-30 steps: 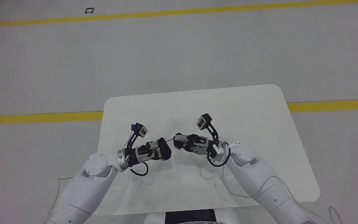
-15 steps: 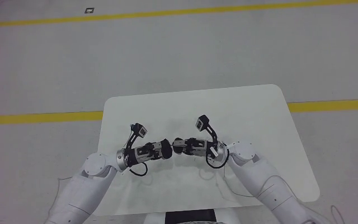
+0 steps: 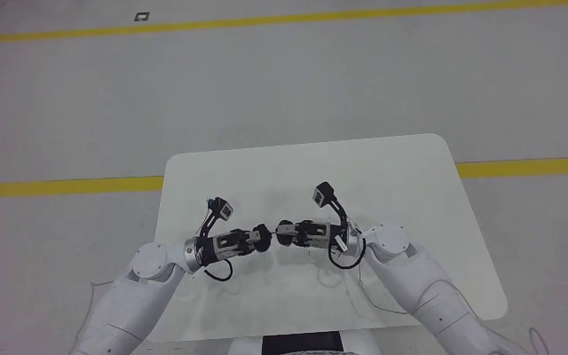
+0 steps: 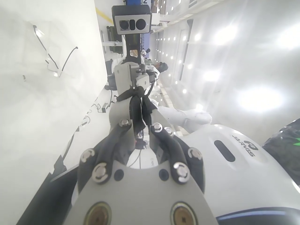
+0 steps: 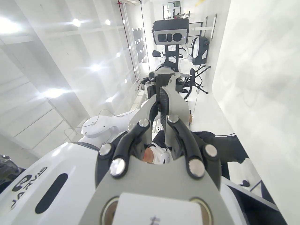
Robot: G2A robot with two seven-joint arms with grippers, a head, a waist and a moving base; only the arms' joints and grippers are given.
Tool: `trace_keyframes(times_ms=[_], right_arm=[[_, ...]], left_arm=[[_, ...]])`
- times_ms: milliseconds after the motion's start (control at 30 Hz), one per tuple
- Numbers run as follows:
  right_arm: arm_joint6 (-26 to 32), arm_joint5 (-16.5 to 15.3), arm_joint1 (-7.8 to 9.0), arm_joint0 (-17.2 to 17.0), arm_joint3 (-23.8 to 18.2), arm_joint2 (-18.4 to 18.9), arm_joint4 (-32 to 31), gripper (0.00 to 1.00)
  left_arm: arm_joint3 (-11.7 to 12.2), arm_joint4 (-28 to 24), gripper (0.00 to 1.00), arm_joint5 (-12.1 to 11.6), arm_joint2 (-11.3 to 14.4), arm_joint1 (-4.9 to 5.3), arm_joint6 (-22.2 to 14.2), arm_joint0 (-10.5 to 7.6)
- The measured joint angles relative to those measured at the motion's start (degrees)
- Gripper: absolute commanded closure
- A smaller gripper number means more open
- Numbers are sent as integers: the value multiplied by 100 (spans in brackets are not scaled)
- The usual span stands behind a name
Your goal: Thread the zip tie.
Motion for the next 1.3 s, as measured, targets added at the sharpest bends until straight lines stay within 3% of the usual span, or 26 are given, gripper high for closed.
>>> trace_keyframes(times_ms=[33, 133, 1300], right_arm=[[6, -5, 4, -4, -7, 2, 4, 100], [36, -7, 15, -3, -18, -1, -25, 100], [196, 99, 85, 95, -54, -231, -271, 100]], left_arm=[[-1, 5, 75, 8, 7, 2, -5, -1], [-1, 14, 67, 29, 21, 7, -17, -10], [59, 39, 81, 115, 153, 61, -64, -67]])
